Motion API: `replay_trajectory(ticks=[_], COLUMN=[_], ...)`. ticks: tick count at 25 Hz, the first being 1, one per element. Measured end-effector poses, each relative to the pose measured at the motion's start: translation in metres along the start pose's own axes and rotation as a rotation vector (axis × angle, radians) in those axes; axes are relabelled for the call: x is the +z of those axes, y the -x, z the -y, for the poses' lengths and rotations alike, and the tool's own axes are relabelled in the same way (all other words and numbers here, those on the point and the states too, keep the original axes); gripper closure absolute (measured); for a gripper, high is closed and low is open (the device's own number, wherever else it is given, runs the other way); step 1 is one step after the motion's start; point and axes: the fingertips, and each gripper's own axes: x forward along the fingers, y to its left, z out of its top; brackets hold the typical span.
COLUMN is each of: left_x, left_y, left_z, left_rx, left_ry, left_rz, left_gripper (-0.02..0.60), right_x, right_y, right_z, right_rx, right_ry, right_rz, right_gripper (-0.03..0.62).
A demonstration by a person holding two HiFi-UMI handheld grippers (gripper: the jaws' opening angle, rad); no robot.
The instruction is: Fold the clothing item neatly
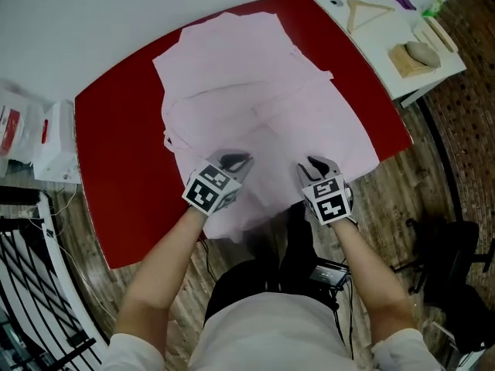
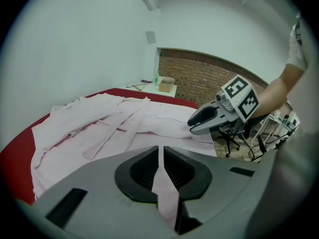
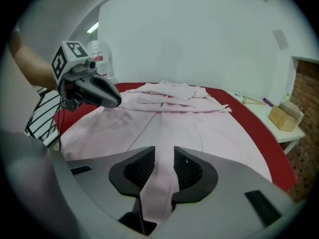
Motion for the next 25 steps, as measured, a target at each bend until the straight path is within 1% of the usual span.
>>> replay_trajectory(ticks=[3,6,8,10,13,16,19,22,25], left_x=[0.007,0.012,0.015,0.017,0.020,0.021,0.022,0.021,0.019], left_y=[-0.010,-0.021,-0.027,-0.033,-0.041,-0.046,-0.049,-0.051,-0.052], left_z=[0.012,0.023,0.029,0.035,0.043,0.049,0.052,0.056,0.060], left_rx=[-0.035,-0.075,-0.094,-0.111,-0.134,-0.148,-0.157,-0.167,-0.176], left_ry=[-0.035,-0.042,-0.032,-0.017,0.005,0.019,0.026,0.029,0.031], left_rz=[-0.004,-0.009,-0.011,-0.014,-0.021,-0.025,-0.026,-0.032,-0.040], left_gripper=[0.566,0.535,0.529,0.529,0.529,0.529,0.529,0.529,0.529], right_x=[-0.015,-0.029,-0.041,-0.051,-0.054,-0.057,-0.069,-0.072,-0.073], right_y=[0.008,0.016,0.021,0.023,0.027,0.038,0.044,0.045,0.046], right_z=[-0.008,-0.009,-0.012,-0.016,-0.019,-0.025,-0.032,-0.033,-0.036], right_rx=[-0.042,-0.107,-0.147,-0.173,-0.215,-0.239,-0.274,-0.328,-0.355], right_ry=[0.024,0.017,0.006,0.018,0.040,0.004,-0.008,0.018,0.036], right_rz=[-0.021,-0.031,-0.044,-0.065,-0.063,-0.047,-0.053,-0.065,-0.086], right_gripper=[0.485,0.485,0.484,0.484,0.484,0.484,0.479,0.476,0.477])
